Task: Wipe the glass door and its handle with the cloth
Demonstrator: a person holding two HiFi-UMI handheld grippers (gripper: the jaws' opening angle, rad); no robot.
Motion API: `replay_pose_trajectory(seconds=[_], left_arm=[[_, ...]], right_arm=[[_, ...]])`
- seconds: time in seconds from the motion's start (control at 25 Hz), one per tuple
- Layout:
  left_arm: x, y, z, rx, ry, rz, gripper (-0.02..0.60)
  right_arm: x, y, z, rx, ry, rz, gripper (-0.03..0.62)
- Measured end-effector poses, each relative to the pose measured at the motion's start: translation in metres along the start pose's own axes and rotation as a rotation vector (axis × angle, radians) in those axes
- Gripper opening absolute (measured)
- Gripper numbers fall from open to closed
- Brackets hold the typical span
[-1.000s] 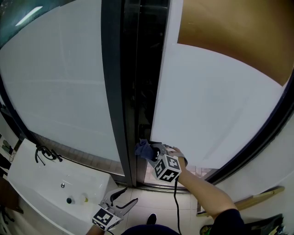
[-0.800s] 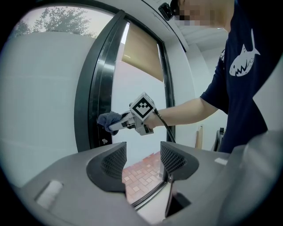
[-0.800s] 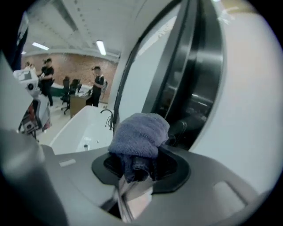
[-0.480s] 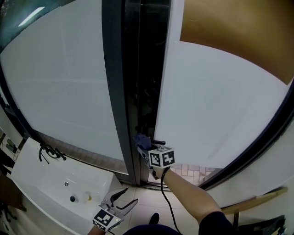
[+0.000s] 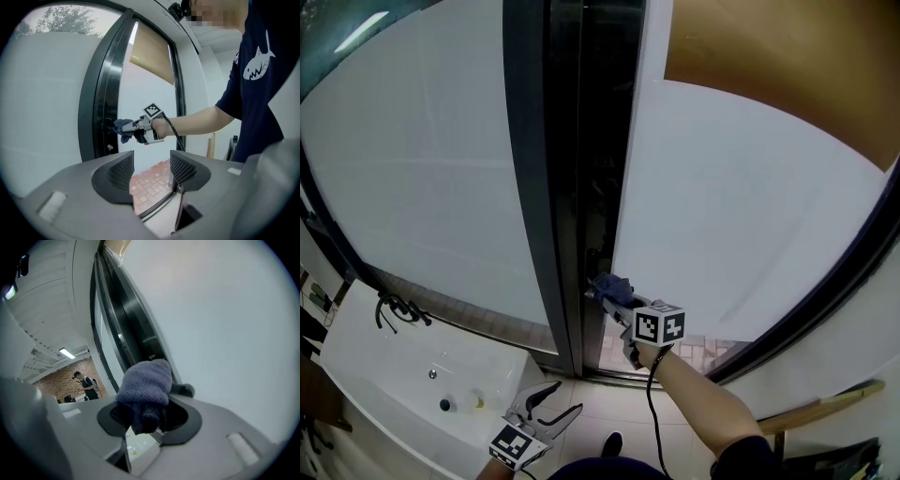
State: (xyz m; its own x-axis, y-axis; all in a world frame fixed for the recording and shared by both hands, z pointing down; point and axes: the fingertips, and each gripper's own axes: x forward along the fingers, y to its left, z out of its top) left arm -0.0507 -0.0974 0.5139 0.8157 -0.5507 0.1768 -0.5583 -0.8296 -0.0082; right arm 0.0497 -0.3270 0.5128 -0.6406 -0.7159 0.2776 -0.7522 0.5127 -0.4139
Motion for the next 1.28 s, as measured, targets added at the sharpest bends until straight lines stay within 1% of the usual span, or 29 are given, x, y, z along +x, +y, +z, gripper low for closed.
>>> replay_pose_trajectory(seconds=[0.2,0.36,0.4,0.48,0.64,0.76,0.84,0.92,1.04,1.16,1.28], left_arm=[[0.005,-0.004,0.003,0.004,-0.007,-0.022,0.236],[0.008,-0.007,0.005,0.006,-0.009,-0.035,0.236],[0.008,-0.007,0.005,0.009,-0.009,-0.036,0.238],[0.007,-0.007,0.004,0.010,-0.007,-0.034,0.236],[0.005,-0.005,0.001,0.006,0.001,-0.025,0.236],[0.002,-0.005,0.004,-0.002,-0.001,-0.012,0.236],[-0.001,-0.003,0.001,0.001,0.005,0.000,0.236],[-0.003,-0.002,0.002,-0.005,0.004,0.011,0.236],[-0.003,0.001,0.001,-0.010,0.008,0.025,0.236],[0.001,0.005,0.001,-0.019,0.010,0.039,0.236],[0.002,0.008,-0.008,-0.018,0.023,0.053,0.236]], right_arm=[[-0.031,-0.026,0.006,0.015,-0.041,-0.054,0.146],[-0.047,-0.035,0.014,0.036,-0.091,-0.089,0.145],[-0.050,-0.033,0.016,0.039,-0.105,-0.083,0.146],[-0.050,-0.017,0.016,0.037,-0.106,-0.036,0.146],[-0.028,0.022,-0.010,0.001,-0.004,0.080,0.146],[-0.004,0.030,-0.034,0.024,0.064,0.105,0.146],[0.012,0.025,-0.044,0.039,0.079,0.086,0.146],[0.027,0.015,-0.048,0.024,0.079,0.041,0.146],[0.050,0.001,-0.043,-0.051,0.077,-0.022,0.146],[0.069,-0.006,-0.036,-0.138,0.086,-0.065,0.146],[0.079,-0.013,-0.035,-0.217,0.095,-0.102,0.146]])
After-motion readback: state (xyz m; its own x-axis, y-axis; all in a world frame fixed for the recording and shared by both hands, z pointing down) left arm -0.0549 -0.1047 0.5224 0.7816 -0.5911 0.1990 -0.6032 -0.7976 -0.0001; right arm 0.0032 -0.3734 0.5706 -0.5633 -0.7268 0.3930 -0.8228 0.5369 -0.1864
